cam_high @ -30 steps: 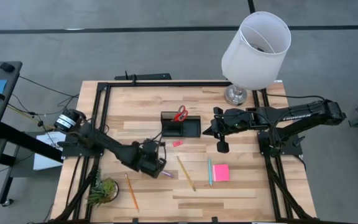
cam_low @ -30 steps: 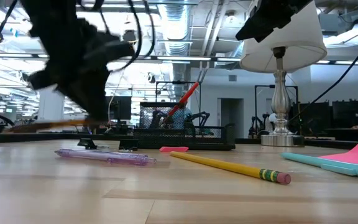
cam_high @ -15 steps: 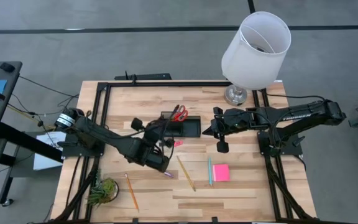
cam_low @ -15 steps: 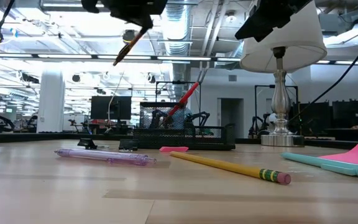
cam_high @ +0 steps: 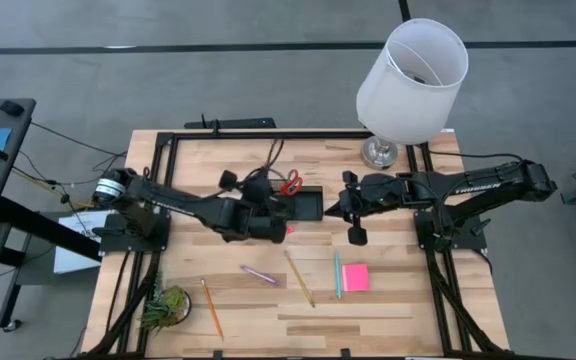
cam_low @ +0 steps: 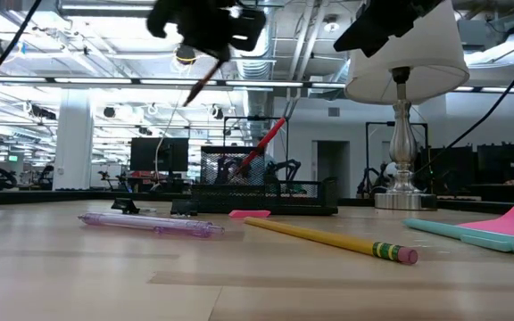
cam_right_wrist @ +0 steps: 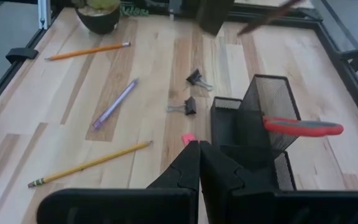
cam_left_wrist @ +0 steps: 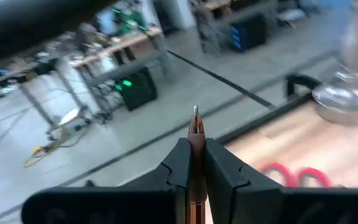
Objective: Pick and place office supplies into organizer
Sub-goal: Put the brown pen into the top left compartment of the black desk organizer
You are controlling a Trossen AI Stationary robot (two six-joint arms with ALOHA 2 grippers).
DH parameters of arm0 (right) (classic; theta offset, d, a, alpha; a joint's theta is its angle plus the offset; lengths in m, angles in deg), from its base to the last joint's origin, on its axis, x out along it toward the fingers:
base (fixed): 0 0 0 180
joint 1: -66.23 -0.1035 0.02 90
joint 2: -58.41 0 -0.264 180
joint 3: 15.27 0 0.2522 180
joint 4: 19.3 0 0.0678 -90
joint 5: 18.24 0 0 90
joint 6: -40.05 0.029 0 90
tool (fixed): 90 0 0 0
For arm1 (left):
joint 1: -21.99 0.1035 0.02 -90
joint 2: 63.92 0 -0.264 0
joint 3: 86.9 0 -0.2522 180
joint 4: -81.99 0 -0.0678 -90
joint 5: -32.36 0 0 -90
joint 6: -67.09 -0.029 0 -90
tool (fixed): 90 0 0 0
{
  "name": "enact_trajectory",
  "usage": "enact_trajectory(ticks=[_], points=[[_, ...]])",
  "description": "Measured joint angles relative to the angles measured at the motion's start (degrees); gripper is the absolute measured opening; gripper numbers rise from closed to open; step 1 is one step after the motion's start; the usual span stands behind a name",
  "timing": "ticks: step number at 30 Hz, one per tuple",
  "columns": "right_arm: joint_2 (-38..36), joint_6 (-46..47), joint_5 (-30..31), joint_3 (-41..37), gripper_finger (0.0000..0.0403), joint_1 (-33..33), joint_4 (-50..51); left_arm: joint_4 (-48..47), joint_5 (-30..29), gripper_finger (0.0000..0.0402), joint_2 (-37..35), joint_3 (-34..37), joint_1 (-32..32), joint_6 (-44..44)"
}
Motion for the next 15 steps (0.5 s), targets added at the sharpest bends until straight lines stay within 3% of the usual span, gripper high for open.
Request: enact_trajectory(ticks=[3,6,12,15], points=[[0.0,0.0,0.1,0.0,0.0001,0.3,-1.2,12.4,6.4,0.0011,0.0,0.0,2.2,-16.2],[0.0,-0.1,0.1,0.0,0.0001,0.3,-2.3,21.8,13.4,0.0011,0.0,0.0,5.4,-27.1],[0.0,-0.1,0.2,0.0,0.0001,-0.4,-1.9,32.0,27.5,0.0011,-0.1,1.4,12.1,-33.6],[0.0,-0.9,0.2,0.0,0.0001,-1.3,-1.4,38.2,30.0,0.0011,-0.1,5.5,14.2,-36.7]])
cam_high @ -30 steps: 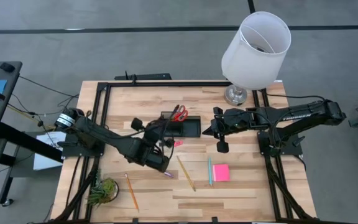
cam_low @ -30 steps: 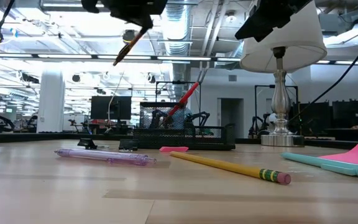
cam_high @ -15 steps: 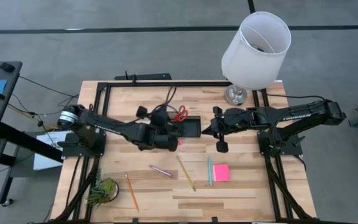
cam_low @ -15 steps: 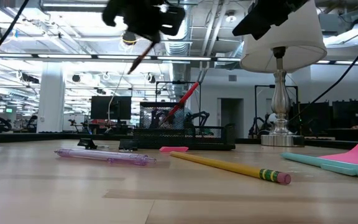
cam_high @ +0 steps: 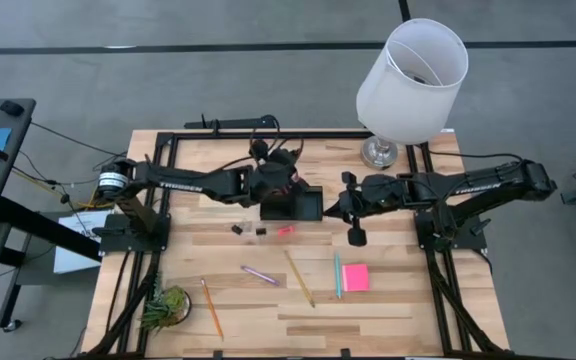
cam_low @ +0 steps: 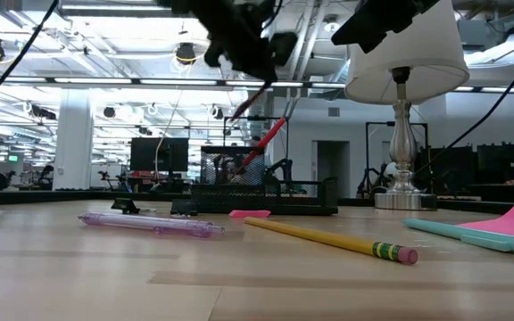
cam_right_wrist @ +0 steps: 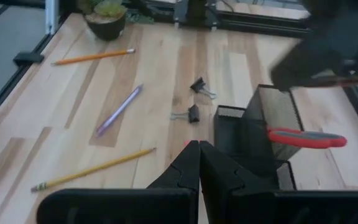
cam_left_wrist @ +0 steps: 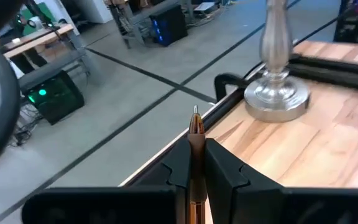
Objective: Pick and place office supplies into organizer
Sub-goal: Put the brown pen into the top left compartment of the black desk organizer
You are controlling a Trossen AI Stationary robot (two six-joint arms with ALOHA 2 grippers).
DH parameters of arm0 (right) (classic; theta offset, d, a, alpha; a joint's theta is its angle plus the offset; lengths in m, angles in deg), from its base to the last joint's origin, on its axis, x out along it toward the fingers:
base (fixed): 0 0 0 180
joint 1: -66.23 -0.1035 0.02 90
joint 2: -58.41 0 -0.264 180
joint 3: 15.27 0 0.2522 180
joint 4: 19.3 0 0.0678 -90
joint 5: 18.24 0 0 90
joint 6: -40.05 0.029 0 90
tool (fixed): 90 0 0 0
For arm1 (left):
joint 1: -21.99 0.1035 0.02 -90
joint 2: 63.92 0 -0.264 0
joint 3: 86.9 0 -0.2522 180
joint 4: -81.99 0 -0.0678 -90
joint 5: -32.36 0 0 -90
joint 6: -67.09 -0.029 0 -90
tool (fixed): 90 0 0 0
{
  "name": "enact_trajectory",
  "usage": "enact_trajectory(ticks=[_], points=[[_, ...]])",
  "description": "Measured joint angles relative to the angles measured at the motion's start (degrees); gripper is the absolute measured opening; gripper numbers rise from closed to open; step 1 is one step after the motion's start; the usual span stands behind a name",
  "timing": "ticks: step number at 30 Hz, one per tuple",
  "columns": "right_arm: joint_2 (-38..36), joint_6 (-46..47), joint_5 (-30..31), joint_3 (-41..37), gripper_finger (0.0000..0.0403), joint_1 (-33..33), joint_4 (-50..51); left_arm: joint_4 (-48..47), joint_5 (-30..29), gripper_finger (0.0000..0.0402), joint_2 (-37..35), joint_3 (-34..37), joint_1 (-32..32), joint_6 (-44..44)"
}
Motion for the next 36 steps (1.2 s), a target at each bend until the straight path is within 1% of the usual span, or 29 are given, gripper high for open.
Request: enact_trajectory(ticks=[2,3,6,7,10,13,15,19,23,29,36], points=[[-0.1,-0.9,0.1,0.0,0.0001,-0.6,1.1,3.6,0.3,0.0011,0.0,3.0,0.8,-1.4],[-0.2,-1.1,0.4,0.0,0.0001,-0.9,1.6,5.7,1.7,0.0011,0.0,4.6,1.1,-1.5],[-0.2,-1.7,1.6,0.0,0.0001,-1.5,2.1,14.2,10.3,0.0011,0.0,9.8,2.0,-2.6],[-0.2,-1.9,1.6,0.0,0.0001,-1.5,2.2,18.0,12.3,0.0011,0.0,11.8,2.3,-3.3],[-0.2,-2.1,1.7,0.0,0.0001,-1.4,2.2,28.7,14.9,0.0011,0.0,17.1,3.1,-5.7],[-0.2,-2.1,1.7,0.0,0.0001,-1.4,2.2,34.3,17.0,0.0011,0.0,21.4,3.7,-6.7],[-0.2,-2.1,1.7,0.0,0.0001,-1.4,2.2,35.0,18.2,0.0012,0.0,23.4,3.7,-5.8],[-0.2,-2.1,1.7,0.0,0.0001,-1.4,2.2,34.9,16.4,0.0027,0.0,25.8,3.7,-5.1],[-0.1,-2.1,1.7,0.0,0.0001,-1.4,2.1,33.5,16.7,0.0046,0.0,25.8,3.7,-4.1],[0.0,-2.1,2.3,0.0,0.0001,-0.8,2.1,33.0,17.1,0.0065,0.0,25.8,3.7,-5.0],[0.0,-2.2,3.0,0.0,0.0001,4.3,2.1,31.9,19.0,0.0089,0.0,25.8,3.7,-4.7]])
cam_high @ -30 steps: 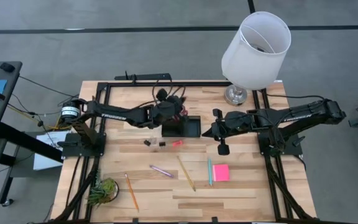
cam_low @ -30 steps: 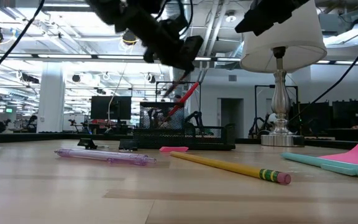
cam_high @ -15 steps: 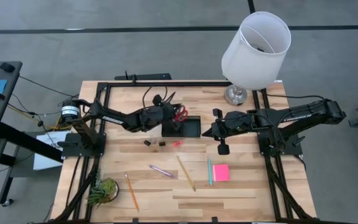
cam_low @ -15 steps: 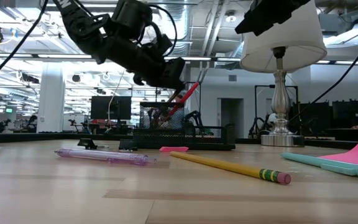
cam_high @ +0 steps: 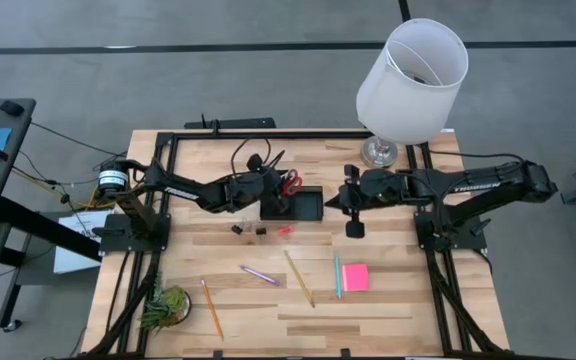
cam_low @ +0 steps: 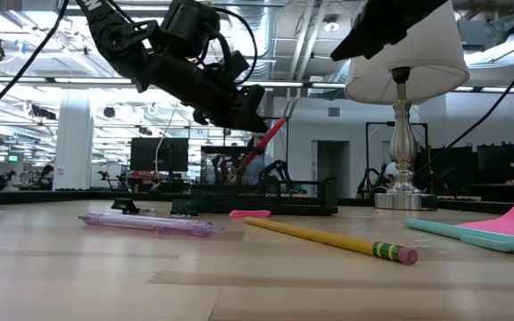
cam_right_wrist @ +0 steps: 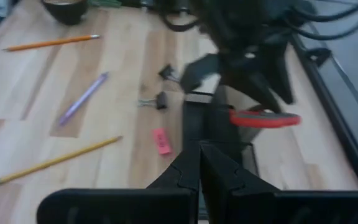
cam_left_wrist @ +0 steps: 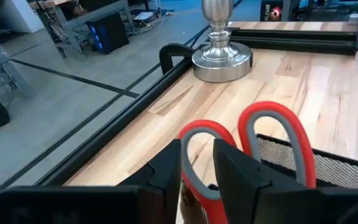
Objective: Pick and place office supplies into organizer
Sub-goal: Put the brown pen into the top left compartment of the black desk organizer, then put the purple pen into the top left compartment of the black desk organizer
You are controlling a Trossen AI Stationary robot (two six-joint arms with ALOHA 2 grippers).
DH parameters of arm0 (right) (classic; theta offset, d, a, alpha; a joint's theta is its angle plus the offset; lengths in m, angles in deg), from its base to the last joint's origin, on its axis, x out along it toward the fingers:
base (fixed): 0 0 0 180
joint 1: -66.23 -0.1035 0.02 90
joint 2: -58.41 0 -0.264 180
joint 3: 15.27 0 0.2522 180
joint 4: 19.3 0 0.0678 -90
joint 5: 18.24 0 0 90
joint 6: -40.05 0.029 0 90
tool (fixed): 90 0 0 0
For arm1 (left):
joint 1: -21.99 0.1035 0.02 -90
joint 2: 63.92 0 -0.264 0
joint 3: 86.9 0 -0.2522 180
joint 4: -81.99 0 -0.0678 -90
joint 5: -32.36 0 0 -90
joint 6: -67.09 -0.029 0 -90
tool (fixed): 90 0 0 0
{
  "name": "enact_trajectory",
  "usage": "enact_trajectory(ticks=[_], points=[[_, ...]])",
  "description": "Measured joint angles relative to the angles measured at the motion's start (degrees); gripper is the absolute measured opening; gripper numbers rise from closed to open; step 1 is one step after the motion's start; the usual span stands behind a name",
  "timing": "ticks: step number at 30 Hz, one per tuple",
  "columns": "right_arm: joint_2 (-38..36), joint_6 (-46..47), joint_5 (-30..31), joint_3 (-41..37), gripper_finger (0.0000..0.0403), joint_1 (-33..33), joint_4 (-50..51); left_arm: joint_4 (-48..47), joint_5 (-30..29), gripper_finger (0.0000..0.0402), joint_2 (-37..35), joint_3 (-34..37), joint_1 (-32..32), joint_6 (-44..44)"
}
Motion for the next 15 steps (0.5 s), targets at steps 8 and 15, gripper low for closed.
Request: enact_trajectory(ticks=[8,15], points=[[0.0,0.1,-0.1,0.0,0.0001,4.9,0.0,-0.4,-0.9,0.0116,-0.1,-1.9,-0.6,0.4],[0.0,1.2,-0.2,0.0,0.0001,4.5,2.0,-4.8,-2.0,0.0117,-2.6,-7.8,-4.6,-5.7]])
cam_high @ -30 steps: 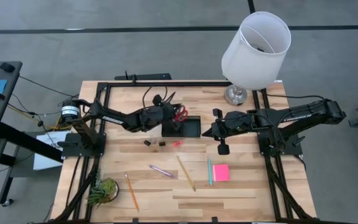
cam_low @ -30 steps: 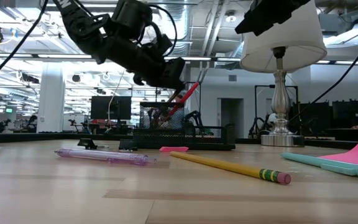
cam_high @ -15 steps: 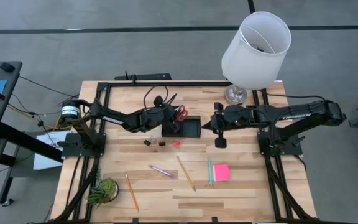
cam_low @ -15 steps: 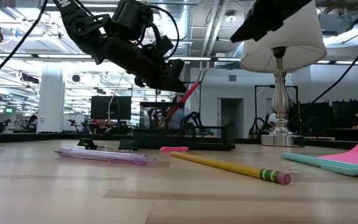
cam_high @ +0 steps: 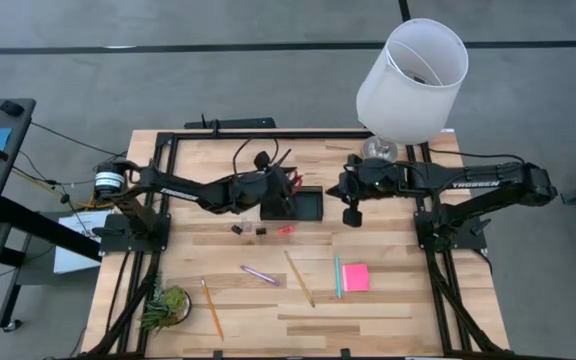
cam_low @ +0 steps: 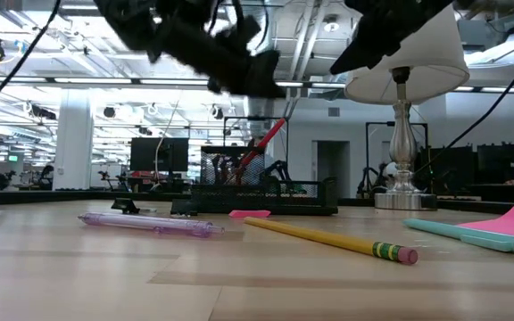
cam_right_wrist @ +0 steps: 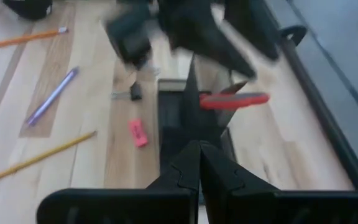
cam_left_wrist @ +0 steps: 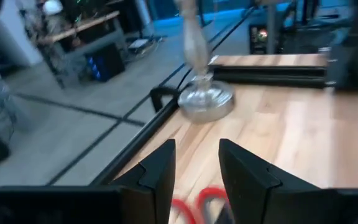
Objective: Pick and place office supplies into organizer
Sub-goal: Put the purple pen into the top left compartment of the black desk organizer
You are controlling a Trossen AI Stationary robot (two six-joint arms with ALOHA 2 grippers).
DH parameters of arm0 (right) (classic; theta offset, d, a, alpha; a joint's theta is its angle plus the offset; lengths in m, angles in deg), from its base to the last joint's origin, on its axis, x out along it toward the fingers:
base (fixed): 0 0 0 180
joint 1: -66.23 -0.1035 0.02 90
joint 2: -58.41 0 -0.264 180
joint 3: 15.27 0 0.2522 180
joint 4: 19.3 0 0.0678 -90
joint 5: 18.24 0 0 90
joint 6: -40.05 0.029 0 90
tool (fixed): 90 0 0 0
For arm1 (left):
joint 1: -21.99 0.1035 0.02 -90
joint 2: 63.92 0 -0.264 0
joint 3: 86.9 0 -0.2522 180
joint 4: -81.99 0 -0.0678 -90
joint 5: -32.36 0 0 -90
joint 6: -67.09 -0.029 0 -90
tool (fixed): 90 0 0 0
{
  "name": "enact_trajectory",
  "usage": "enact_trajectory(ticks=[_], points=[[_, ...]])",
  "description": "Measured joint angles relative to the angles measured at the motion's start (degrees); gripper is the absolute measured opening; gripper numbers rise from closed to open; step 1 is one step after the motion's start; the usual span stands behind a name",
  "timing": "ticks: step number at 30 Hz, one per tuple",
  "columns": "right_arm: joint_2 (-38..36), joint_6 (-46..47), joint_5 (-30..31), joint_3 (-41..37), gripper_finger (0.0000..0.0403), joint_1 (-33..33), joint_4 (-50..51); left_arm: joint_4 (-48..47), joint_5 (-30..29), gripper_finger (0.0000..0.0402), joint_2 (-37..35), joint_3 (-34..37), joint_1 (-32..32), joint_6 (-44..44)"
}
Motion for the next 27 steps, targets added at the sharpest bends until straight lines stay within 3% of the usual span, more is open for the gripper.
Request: enact_trajectory(ticks=[7,11,16,21,27], points=[[0.0,2.9,-0.1,0.0,0.0001,-3.1,5.1,-27.8,-6.3,0.0116,-14.5,-5.1,-7.1,3.4],[0.0,3.7,-0.1,0.0,0.0001,-5.4,5.1,-45.9,-11.7,0.0116,-25.2,-5.2,-11.8,17.0],[0.0,4.0,0.0,0.0,0.0001,-8.3,3.2,-65.8,-14.4,0.0116,-35.5,-3.0,-19.5,38.7],[1.9,3.9,-0.1,-0.1,0.0001,-10.9,-2.3,-68.1,-19.7,0.0116,-38.3,6.5,-28.3,56.6],[5.6,3.5,-0.1,0.0,0.0001,-12.3,-4.9,-53.9,-19.6,0.0116,-34.6,19.0,-34.0,67.7]])
